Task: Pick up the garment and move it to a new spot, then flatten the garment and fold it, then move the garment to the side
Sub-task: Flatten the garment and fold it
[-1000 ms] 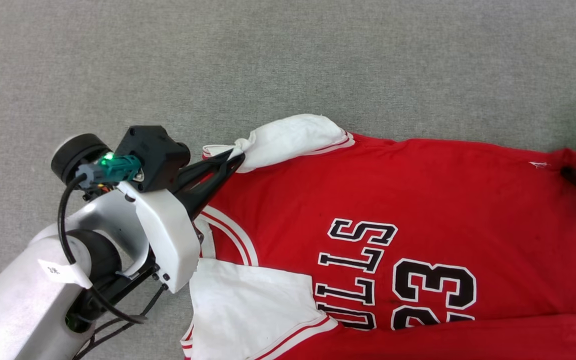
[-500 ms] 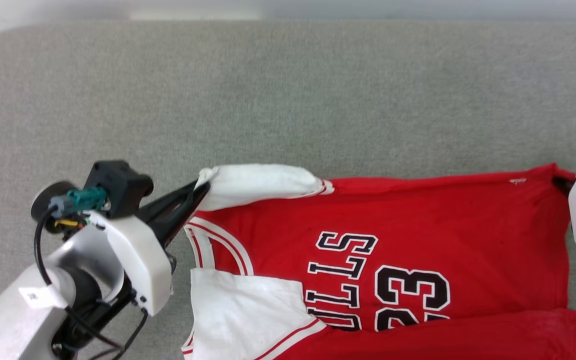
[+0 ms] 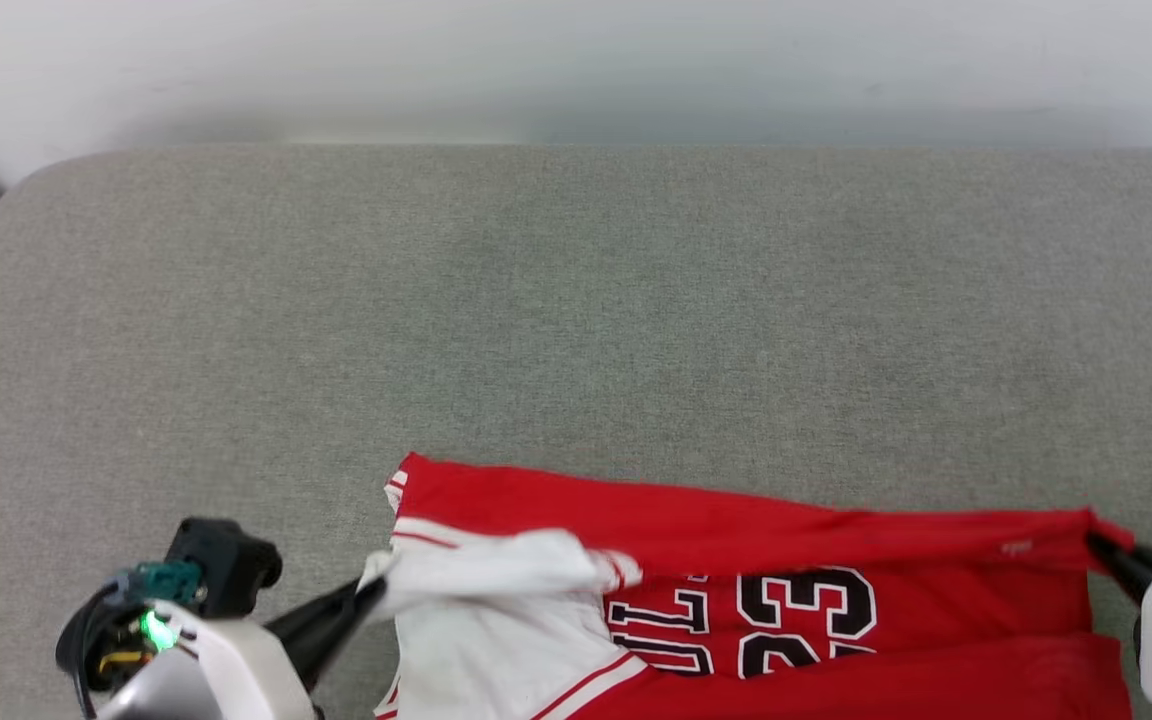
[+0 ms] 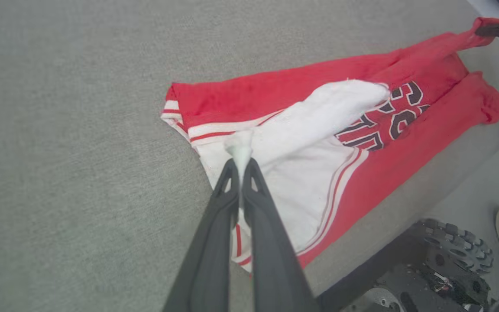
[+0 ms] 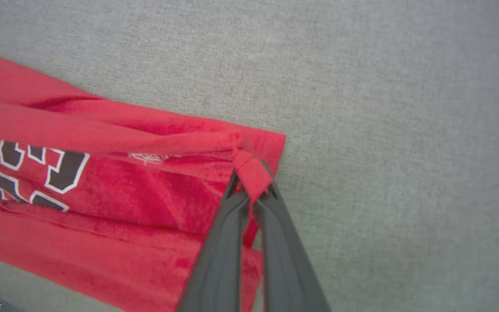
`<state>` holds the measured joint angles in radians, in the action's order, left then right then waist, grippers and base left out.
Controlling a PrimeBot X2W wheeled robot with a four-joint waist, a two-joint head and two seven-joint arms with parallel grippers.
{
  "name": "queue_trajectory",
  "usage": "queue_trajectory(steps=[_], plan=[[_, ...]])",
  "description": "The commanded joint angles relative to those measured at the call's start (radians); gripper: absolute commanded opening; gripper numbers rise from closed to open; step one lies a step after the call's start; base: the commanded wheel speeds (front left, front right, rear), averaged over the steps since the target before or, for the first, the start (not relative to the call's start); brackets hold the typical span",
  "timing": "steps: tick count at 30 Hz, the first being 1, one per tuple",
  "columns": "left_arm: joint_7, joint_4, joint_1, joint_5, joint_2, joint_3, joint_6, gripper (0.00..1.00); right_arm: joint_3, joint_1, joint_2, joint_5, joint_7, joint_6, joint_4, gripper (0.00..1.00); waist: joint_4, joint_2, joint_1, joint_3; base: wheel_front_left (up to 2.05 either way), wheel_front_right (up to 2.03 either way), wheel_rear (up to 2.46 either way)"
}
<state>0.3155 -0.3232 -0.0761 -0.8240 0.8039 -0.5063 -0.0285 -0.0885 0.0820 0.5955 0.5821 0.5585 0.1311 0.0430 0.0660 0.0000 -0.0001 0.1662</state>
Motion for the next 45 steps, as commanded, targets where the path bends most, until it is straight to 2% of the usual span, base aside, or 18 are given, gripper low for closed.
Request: queue_trajectory(steps=[1, 4, 8, 11, 19, 23, 24, 25, 26, 31, 37, 41, 45], plan=[[0.002, 0.003, 0.021, -0.009, 0.003, 0.001, -0.008, 0.0, 0.001, -0.03, -0.002, -0.002, -0.011, -0.001, -0.008, 0.0, 0.003, 0.0, 0.0001, -0.002, 0.0, 0.0, 0.0], [0.014, 0.027, 0.071, -0.027, 0.012, -0.016, -0.01, 0.0, -0.001, -0.087, -0.015, 0.014, -0.027, -0.001, -0.012, 0.0, 0.007, 0.0, 0.0001, -0.003, 0.0, 0.0, 0.0], [0.021, 0.07, 0.101, -0.042, -0.005, -0.055, 0.017, 0.0, -0.032, -0.131, -0.002, 0.041, -0.043, -0.001, -0.016, 0.0, 0.011, 0.0, 0.0001, 0.002, 0.0, 0.0, 0.0], [0.026, 0.113, 0.101, -0.03, -0.014, -0.082, 0.038, 0.0, -0.085, -0.145, 0.054, 0.014, -0.061, -0.001, -0.011, 0.0, 0.012, 0.0, 0.0001, 0.009, 0.0, 0.0, 0.0], [0.003, 0.205, 0.071, -0.016, -0.065, -0.121, 0.072, 0.0, -0.202, -0.119, 0.131, 0.001, -0.117, -0.001, 0.035, 0.0, 0.012, 0.0, 0.0001, 0.014, 0.0, 0.0, 0.0], [-0.001, 0.24, 0.067, -0.012, -0.085, -0.135, 0.08, 0.0, -0.253, -0.105, 0.14, 0.02, -0.155, -0.001, 0.068, 0.0, 0.011, 0.0, 0.0001, 0.014, 0.0, 0.0, 0.0], [-0.005, 0.249, 0.063, -0.006, -0.088, -0.138, 0.08, 0.26, -0.263, -0.1, 0.14, 0.025, -0.165, -0.001, 0.073, 0.0, 0.01, 0.0, 0.0001, 0.014, 0.0, 0.0, 0.0], [-0.011, 0.257, 0.058, 0.001, -0.092, -0.141, 0.081, 0.71, -0.269, -0.091, 0.137, 0.028, -0.179, -0.001, 0.08, 1.0, 0.009, 0.0, 0.0001, 0.012, 0.0, 0.0, 0.0], [-0.016, 0.266, 0.055, 0.005, -0.098, -0.144, 0.082, 1.0, -0.274, -0.087, 0.132, 0.036, -0.188, -0.001, 0.088, 1.0, 0.009, 0.0, 0.0001, 0.009, 0.0, 0.0, 0.0], [-0.064, 0.293, 0.047, 0.021, -0.116, -0.142, 0.091, 1.0, -0.295, -0.063, 0.135, 0.074, -0.215, -0.001, 0.092, 1.0, 0.004, 0.0, 0.0001, -0.017, 0.0, 0.0, 0.0], [-0.195, 0.262, 0.029, 0.053, -0.128, -0.089, 0.077, 1.0, -0.235, -0.044, 0.132, 0.149, -0.215, -0.001, 0.028, 1.0, -0.004, 0.0, 0.0001, -0.062, 0.0, 0.0, 0.0], [-0.323, 0.233, 0.022, 0.102, -0.143, -0.04, 0.041, 1.0, -0.142, -0.057, 0.094, 0.19, -0.192, -0.001, -0.017, 1.0, -0.006, 0.0, 0.0001, -0.083, 0.0, 0.0, 0.0], [-0.455, 0.225, 0.023, 0.142, -0.178, 0.012, -0.013, 1.0, -0.052, -0.086, 0.037, 0.168, -0.151, -0.001, -0.039, 1.0, -0.004, 0.0, 0.0001, -0.09, 0.0, 0.0, 0.0]])
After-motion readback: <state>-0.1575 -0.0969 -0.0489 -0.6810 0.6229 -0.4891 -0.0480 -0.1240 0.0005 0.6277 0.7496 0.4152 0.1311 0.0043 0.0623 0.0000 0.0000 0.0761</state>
